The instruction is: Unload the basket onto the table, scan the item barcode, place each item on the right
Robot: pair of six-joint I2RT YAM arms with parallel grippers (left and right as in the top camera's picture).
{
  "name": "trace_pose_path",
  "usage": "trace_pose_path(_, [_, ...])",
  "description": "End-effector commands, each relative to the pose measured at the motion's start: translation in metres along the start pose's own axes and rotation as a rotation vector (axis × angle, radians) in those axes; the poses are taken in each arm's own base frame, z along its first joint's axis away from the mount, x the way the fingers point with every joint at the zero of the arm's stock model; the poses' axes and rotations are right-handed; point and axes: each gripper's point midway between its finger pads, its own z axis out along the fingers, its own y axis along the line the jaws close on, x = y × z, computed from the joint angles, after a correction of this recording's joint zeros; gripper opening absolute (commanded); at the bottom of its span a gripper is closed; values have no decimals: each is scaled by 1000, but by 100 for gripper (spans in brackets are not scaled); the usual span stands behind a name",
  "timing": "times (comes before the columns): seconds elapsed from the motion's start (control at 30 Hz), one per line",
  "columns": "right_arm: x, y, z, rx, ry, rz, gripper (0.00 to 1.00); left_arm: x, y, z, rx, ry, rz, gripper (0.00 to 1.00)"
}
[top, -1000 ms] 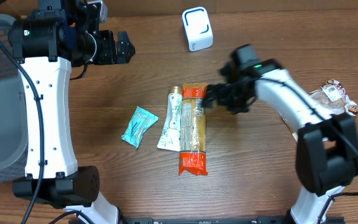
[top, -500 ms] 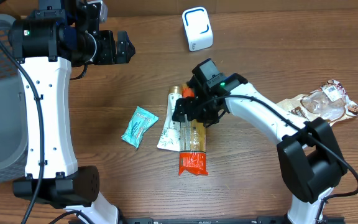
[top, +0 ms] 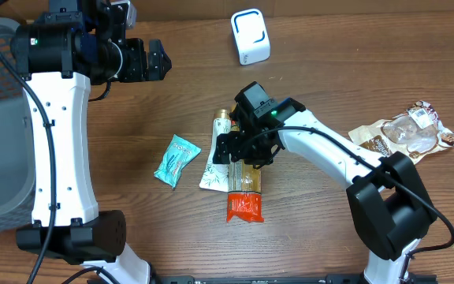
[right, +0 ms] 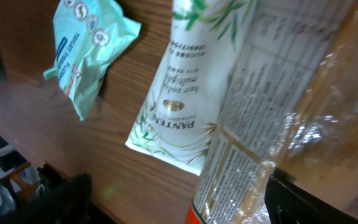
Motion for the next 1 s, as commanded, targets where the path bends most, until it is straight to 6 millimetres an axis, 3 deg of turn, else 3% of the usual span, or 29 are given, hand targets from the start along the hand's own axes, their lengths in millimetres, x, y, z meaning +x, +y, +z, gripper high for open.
trace_pose_path(0.0, [13,9,13,-6,39,-41,89,-1,0,0,-2,-2,23,99])
trace_pose_path(0.37, [21,9,24,9,75,-1,89,-1,0,0,-2,-1,23,100])
trace_pose_path(0.7, [36,18,50,43,106,-53,89,-1,0,0,-2,-1,23,100])
trace_pose_path(0.97, [32,1,48,107,90,-7,89,-1,0,0,-2,-1,23,100])
